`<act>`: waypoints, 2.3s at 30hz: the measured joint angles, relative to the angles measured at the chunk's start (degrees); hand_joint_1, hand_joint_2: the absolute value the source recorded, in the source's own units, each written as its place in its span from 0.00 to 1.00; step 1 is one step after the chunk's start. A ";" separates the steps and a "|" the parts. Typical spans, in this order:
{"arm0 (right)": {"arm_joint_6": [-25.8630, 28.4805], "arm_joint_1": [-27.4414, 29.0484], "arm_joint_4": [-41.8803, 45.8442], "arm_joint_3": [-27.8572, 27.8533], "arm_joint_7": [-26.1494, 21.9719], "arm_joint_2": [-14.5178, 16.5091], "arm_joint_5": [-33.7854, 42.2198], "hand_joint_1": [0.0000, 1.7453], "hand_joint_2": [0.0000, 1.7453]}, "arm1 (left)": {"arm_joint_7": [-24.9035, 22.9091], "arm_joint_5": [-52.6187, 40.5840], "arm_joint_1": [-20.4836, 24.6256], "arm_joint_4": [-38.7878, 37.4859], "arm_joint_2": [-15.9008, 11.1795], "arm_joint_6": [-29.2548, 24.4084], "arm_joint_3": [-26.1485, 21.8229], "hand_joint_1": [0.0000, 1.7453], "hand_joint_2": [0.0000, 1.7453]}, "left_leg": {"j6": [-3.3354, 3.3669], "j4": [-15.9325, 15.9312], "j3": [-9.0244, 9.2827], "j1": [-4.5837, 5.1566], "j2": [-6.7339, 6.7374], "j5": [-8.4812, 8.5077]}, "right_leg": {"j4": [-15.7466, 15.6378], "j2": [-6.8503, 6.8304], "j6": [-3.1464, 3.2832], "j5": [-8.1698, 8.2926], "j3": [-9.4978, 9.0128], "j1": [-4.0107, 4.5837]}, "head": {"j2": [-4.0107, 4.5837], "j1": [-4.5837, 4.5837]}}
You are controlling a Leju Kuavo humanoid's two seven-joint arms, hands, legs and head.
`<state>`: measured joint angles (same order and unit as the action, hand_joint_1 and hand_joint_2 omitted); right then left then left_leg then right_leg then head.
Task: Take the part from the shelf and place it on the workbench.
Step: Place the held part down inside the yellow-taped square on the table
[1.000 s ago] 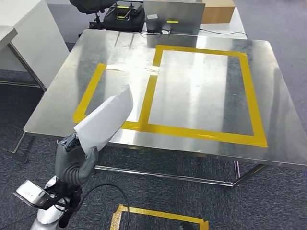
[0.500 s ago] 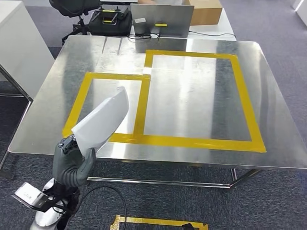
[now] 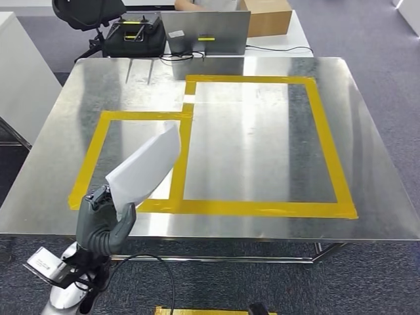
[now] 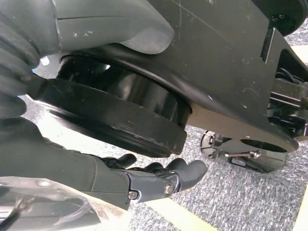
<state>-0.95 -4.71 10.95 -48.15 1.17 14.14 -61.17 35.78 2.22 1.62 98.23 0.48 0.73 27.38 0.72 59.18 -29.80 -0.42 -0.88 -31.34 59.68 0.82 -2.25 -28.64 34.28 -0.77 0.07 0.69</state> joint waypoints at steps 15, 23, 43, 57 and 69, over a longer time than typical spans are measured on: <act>-0.75 -0.16 0.00 0.00 0.52 0.00 -0.73 0.00 1.00 | -4.33 -24.31 6.54 -1.74 -5.76 -14.23 -0.13 1.00 1.00 | -0.61 -1.48 1.17 0.01 0.09 0.00 | -0.07 -0.08 1.08 -0.52 -0.58 0.18 | 0.00 0.03; -1.66 -0.37 0.00 0.25 0.75 -0.02 -2.24 0.00 1.00 | -11.32 -36.04 14.14 -10.78 -10.89 -21.87 -3.32 1.00 1.00 | -0.77 -1.45 1.24 0.04 0.09 0.11 | -0.35 -0.13 1.04 -0.31 -0.87 0.16 | 0.00 0.06; -3.31 -1.14 0.00 3.10 0.95 -0.02 -5.14 0.00 1.00 | -9.31 -43.12 40.29 -53.24 -6.61 -17.72 -3.76 1.00 1.00 | -0.80 -1.34 1.30 0.08 0.26 0.13 | -0.69 0.00 0.88 -0.05 -1.09 0.13 | 0.01 0.04; -3.29 -1.00 0.00 3.32 -0.11 -0.02 -4.69 0.00 0.00 | -4.95 -40.58 42.63 -58.03 -0.55 -20.74 0.74 0.00 1.00 | -0.77 -1.33 1.31 0.10 0.26 0.12 | -0.72 0.03 0.83 -0.01 -1.11 0.09 | 0.01 0.03; -3.24 -0.91 0.00 3.32 -0.34 -0.03 -4.22 0.00 0.00 | -5.74 -40.18 42.76 -57.95 -0.08 -22.06 1.56 0.00 0.00 | -0.78 -1.33 1.31 0.11 0.27 0.12 | -0.71 0.04 0.82 -0.01 -1.13 0.09 | 0.01 0.04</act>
<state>-4.19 -5.61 10.95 -44.83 0.83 14.11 -65.40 30.04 -37.97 44.37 40.28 0.39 -21.33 28.94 -0.06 57.85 -28.49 -0.31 -0.61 -31.22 58.97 0.86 -1.43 -28.65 33.15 -0.68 0.08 0.74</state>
